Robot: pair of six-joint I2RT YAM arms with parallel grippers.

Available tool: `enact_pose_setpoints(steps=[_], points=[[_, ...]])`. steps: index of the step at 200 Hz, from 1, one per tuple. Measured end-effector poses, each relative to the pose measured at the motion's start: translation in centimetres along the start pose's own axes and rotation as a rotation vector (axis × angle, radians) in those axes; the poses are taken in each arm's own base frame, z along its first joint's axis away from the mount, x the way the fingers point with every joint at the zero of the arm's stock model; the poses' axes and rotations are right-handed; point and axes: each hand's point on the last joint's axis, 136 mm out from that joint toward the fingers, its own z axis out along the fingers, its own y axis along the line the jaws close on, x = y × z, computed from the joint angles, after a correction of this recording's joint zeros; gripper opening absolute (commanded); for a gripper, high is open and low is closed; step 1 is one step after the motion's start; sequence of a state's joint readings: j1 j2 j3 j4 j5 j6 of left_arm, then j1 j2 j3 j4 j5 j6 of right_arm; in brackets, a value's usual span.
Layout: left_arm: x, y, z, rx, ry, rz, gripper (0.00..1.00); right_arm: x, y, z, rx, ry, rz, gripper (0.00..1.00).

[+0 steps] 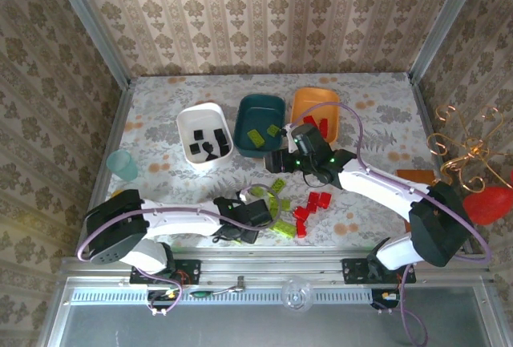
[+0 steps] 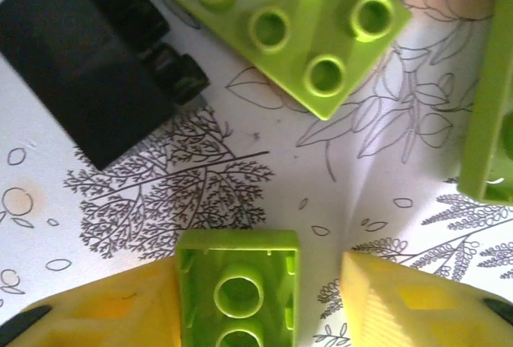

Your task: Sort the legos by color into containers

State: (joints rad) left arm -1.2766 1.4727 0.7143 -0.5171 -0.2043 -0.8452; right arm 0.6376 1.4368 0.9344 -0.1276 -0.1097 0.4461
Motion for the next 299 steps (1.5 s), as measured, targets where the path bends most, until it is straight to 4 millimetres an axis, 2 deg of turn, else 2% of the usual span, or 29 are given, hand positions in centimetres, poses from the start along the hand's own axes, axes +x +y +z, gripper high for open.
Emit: enact_pose_setpoints(steps=[28,64,93,108,125,147,167,183,196,229,269,299], points=[[-0.1,-0.5,0.0,-0.002,-0.005,0.014,0.37,0.0,-0.1,0.0,0.0,-0.001,0.005,0.72],[-0.3,-0.4,-0.4,-0.001,-0.025,0.016,0.34,-0.2,-0.2,-0.2,0.0,-0.01,0.008,0.72],[-2.0,-0.5,-3.1,0.052,-0.112,-0.004,0.36,-0.4,-0.6,-0.4,0.004,-0.019,0.019,0.72],[-4.1,-0.9,-5.2,0.103,-0.179,-0.022,0.36,-0.3,-0.8,-0.9,0.008,-0.028,0.027,0.72],[-7.9,-0.6,-7.7,0.157,-0.273,-0.071,0.37,-0.4,-1.0,-1.5,0.01,-0.046,0.041,0.72],[-13.6,1.9,-10.1,0.186,-0.401,-0.163,0.38,-0.5,-1.5,-2.0,0.025,-0.062,0.054,0.72],[-18.4,4.7,-10.9,0.181,-0.476,-0.228,0.39,-0.3,-1.9,-2.1,0.037,-0.064,0.069,0.72],[-22.1,6.3,-10.5,0.171,-0.509,-0.252,0.39,0.0,-2.1,-2.1,0.046,-0.058,0.077,0.72],[-24.8,6.9,-9.7,0.169,-0.52,-0.251,0.4,0.2,-2.4,-2.2,0.056,-0.057,0.08,0.72],[-30.0,7.3,-6.4,0.172,-0.508,-0.24,0.42,1.1,-2.7,-2.8,0.067,-0.045,0.09,0.72],[-33.7,7.6,-2.7,0.175,-0.477,-0.242,0.48,2.3,-3.2,-3.2,0.075,-0.028,0.112,0.72],[-34.6,7.2,-1.8,0.2,-0.466,-0.244,0.61,3.5,-3.8,-3.1,0.091,0.003,0.13,0.72]])
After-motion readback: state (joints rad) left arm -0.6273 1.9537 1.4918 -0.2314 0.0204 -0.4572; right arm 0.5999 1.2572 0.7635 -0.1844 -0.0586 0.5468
